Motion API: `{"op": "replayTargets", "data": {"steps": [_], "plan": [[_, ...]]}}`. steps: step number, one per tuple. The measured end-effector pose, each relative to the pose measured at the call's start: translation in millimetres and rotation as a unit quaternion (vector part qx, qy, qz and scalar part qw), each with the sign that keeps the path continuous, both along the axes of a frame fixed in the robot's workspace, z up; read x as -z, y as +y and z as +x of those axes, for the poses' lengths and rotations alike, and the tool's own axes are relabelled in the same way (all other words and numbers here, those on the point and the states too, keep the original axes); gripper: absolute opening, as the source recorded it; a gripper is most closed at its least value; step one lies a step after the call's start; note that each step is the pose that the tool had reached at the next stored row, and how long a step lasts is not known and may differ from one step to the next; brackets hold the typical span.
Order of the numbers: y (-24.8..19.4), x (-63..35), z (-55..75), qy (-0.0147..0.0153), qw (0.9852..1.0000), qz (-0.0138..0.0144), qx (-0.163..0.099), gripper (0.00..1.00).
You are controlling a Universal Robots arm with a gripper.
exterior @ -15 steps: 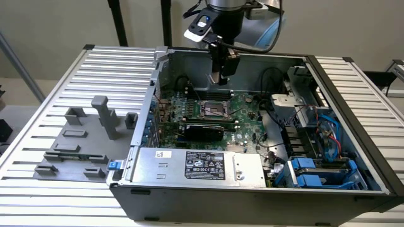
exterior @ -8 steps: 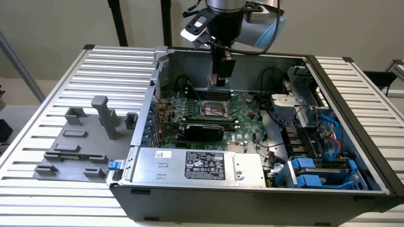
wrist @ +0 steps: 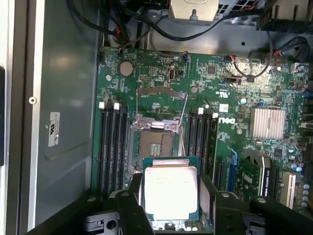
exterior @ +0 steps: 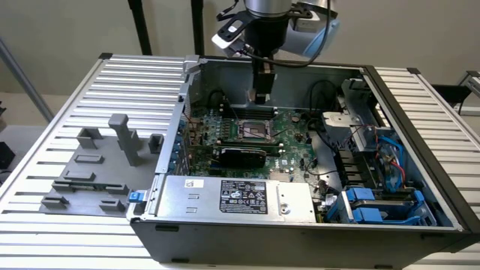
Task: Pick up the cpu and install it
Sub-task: 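Place the cpu into insertion slot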
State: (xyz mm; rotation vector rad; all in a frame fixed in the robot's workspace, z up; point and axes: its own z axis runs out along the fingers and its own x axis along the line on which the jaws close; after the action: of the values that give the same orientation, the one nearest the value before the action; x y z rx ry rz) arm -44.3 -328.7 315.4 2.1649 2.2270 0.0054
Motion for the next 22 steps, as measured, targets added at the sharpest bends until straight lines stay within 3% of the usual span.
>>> {"op": "replayTargets", "data": {"steps": [6, 22], "plan": [[-0.2, 6.9, -2.8, 0.0001, 0.9999, -0.0001, 0.013, 0.55], [-0.2, 36.1, -5.3, 0.0001, 0.9998, 0.0, 0.018, 0.55]]}}
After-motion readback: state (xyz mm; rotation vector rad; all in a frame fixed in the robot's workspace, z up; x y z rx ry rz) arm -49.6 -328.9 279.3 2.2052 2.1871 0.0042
